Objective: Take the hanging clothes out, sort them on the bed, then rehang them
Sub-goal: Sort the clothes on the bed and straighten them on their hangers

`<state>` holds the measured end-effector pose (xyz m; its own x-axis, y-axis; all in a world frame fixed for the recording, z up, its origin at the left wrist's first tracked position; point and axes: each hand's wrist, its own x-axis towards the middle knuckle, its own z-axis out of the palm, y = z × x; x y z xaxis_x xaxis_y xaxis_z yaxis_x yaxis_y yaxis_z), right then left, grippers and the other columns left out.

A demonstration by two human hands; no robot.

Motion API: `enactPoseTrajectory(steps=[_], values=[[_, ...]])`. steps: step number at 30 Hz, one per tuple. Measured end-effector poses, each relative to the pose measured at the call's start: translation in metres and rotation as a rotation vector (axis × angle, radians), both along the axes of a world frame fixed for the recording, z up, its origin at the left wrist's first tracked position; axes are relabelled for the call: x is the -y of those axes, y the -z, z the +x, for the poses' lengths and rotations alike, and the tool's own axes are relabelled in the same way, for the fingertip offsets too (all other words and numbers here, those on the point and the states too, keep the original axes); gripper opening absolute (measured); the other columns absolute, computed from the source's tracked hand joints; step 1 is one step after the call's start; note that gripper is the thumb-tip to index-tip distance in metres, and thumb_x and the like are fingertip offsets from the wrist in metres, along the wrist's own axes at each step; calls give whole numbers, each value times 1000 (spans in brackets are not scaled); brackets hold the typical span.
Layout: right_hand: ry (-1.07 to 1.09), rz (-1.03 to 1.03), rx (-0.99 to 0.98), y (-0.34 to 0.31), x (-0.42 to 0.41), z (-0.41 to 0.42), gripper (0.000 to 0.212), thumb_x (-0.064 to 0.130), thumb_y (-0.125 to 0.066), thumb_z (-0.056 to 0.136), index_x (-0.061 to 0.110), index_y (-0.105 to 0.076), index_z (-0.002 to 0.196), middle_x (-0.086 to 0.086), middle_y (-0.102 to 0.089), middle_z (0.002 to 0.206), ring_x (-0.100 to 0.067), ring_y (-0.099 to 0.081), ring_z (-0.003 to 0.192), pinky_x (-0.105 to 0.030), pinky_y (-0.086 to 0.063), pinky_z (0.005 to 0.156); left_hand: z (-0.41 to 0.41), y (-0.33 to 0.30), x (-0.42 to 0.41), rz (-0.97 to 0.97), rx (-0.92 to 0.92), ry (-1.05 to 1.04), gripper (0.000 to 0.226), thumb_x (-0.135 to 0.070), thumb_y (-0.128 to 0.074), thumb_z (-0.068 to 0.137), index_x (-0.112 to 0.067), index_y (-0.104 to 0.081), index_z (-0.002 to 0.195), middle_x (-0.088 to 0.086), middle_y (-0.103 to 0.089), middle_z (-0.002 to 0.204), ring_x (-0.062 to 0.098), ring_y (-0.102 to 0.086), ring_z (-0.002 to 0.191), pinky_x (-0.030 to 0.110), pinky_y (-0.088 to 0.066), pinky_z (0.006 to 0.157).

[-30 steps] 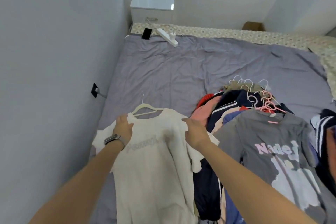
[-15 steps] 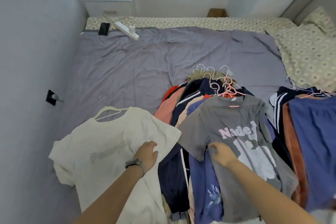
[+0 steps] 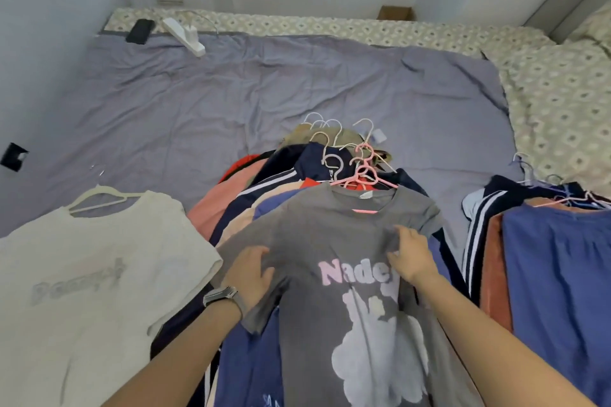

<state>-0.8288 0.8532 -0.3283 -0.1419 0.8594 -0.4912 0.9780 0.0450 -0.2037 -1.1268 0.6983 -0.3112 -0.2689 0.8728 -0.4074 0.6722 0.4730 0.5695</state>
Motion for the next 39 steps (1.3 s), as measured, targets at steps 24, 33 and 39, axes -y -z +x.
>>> enactPoseTrajectory(steps=[24, 33, 39], values=[[-125, 440, -110, -30, -54, 40, 39, 57, -45, 90, 23, -54, 73, 4, -49, 52, -29, -61, 60, -26, -29, 45, 38, -38, -27, 248, 20, -69, 36, -31, -48, 90, -17, -53, 123, -2, -54, 124, 5, -45, 115, 28, -36, 106], [-93, 462, -258, -165, 48, 81, 52, 79, -36, 76, 31, -56, 69, 9, -55, 54, -18, -60, 64, -30, -38, 52, 79, -133, 5, 266, -156, 34, 34, -56, -26, 83, -38, -55, 84, -19, -54, 76, 7, -51, 81, 40, -36, 81], [-141, 294, -578, -224, 114, 90, 8, 38, -67, 83, 36, -61, 77, 17, -63, 80, -2, -57, 81, -23, -42, 66, 89, -201, 92, 364, -282, -105, 41, -53, -23, 81, -37, -60, 86, -20, -58, 80, 8, -43, 81, 32, -22, 71]])
